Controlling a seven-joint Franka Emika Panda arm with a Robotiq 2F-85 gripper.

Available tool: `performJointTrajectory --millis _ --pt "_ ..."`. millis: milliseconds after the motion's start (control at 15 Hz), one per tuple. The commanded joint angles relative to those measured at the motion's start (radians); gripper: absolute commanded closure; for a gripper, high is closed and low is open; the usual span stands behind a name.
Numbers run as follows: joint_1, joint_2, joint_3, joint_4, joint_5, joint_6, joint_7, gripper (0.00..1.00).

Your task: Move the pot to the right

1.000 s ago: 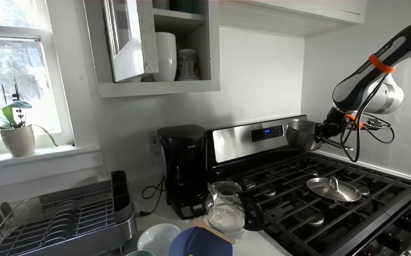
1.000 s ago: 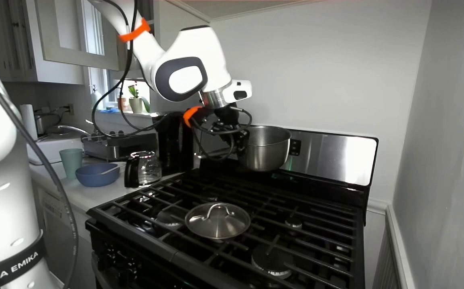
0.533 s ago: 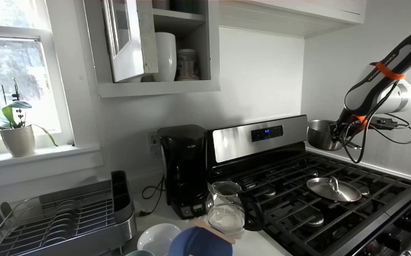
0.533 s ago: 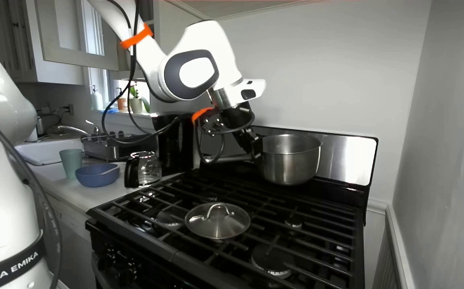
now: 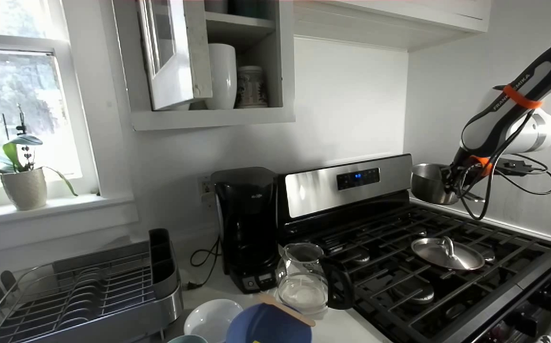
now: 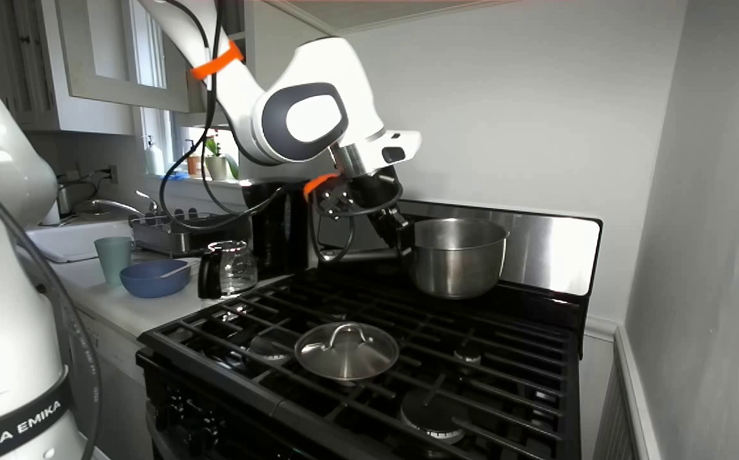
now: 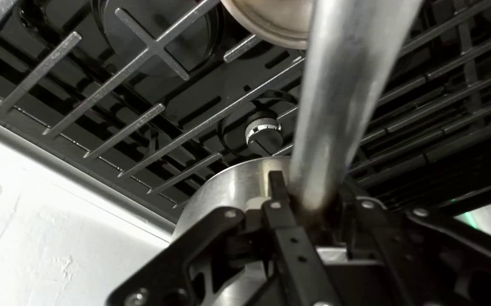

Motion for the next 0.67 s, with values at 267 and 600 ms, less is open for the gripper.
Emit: performJointTrajectory --millis 267,600 --pt "-0.129 0.088 0.101 0.019 -0.222 0.061 0.228 0.93" --pt "-0.307 0.021 0.193 0.008 -0.494 0.023 0.561 0.93"
